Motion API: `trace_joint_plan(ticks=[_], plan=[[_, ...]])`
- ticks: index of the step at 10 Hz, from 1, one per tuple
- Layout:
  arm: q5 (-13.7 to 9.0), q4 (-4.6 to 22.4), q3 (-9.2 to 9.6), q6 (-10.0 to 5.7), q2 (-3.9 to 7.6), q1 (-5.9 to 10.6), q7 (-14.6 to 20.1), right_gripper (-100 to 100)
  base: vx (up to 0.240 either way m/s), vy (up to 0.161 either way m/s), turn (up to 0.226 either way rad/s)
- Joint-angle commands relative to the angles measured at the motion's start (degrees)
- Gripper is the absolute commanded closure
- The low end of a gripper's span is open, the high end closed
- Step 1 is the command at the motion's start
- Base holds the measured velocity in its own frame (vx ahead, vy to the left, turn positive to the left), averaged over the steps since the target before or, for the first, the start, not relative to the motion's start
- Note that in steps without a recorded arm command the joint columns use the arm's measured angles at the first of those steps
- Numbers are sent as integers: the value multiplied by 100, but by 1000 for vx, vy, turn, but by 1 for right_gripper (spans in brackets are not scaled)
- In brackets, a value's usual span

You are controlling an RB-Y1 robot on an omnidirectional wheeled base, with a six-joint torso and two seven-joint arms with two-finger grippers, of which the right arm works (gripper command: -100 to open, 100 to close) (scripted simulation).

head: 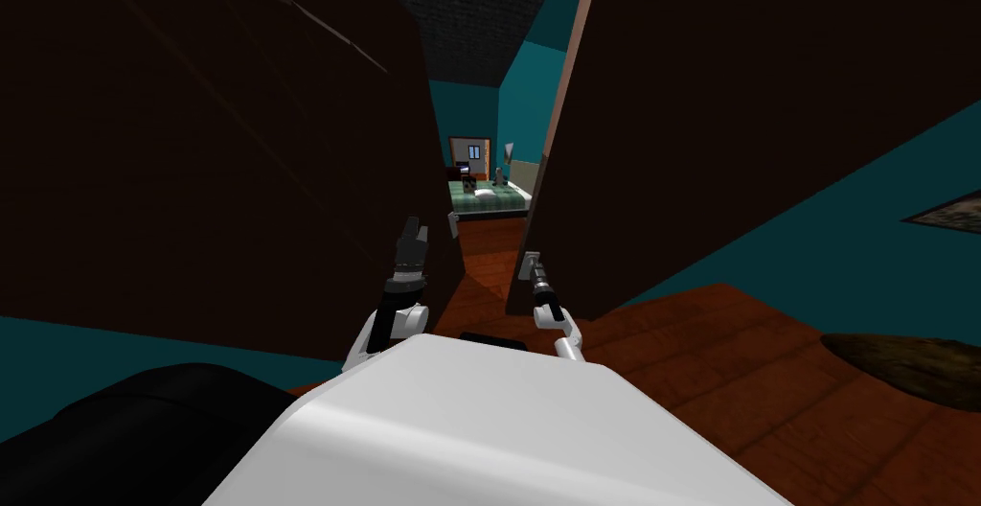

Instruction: Push the door open

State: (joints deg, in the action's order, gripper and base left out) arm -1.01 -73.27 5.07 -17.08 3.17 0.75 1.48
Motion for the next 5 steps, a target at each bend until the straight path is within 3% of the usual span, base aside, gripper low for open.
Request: trace_joint_plan(ticks=[1,4,5], plan=[[1,12,6,10,-2,-19,0,100,-30,-4,2],[1,12,6,10,-2,-19,0,100,-11,-1,-2],[-79,81,46,9,52,13,-92,100,105,14,-188]])
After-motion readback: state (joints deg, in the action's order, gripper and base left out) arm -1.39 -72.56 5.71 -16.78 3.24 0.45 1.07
